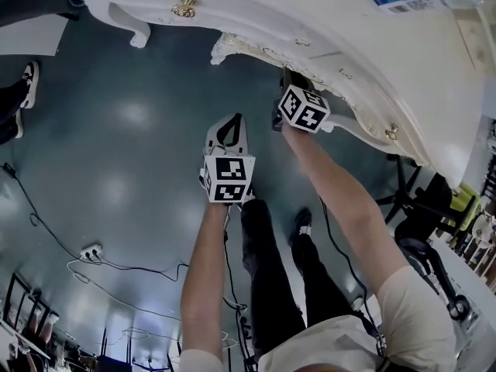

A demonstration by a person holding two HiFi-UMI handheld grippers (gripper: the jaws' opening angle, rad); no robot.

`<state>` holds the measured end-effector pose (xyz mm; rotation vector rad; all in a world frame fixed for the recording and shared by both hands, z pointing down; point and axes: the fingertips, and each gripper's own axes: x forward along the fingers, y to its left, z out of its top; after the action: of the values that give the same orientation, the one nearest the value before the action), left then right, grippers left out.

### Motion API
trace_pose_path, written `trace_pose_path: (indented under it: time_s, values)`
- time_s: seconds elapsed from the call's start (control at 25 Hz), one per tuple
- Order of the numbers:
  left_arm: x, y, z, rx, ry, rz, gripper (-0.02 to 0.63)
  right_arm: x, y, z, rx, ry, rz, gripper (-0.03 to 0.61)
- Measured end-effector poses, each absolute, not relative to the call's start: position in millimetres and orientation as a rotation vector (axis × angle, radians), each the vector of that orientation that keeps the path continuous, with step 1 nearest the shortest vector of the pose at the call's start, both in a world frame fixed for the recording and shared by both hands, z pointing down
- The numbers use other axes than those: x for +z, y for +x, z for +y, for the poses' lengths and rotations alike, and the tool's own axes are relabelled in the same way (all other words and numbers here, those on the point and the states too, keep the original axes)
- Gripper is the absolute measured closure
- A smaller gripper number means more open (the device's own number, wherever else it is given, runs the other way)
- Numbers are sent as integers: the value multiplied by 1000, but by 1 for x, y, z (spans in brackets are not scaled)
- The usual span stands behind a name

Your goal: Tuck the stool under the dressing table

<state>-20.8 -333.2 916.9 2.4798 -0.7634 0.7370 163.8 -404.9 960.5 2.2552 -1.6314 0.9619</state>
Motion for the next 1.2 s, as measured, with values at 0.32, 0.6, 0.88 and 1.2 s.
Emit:
trace_pose_path:
  time_s: [0.32, 0.6, 0.88, 1.2]
  values:
    - [903, -30, -341, 742, 2485, -787, 598, 948, 164, -403, 921, 2229, -1632, 535]
    - [845, -14, -346, 702, 2521, -800, 598, 905, 153, -374, 919, 2156, -1681, 535]
    - [769, 15, -336, 667, 2580, -785, 598, 844, 123, -325, 952, 2067, -1706, 535]
    - [724, 16, -276, 636, 2437, -875, 598, 765, 89, -245, 1053, 1952, -1769, 534]
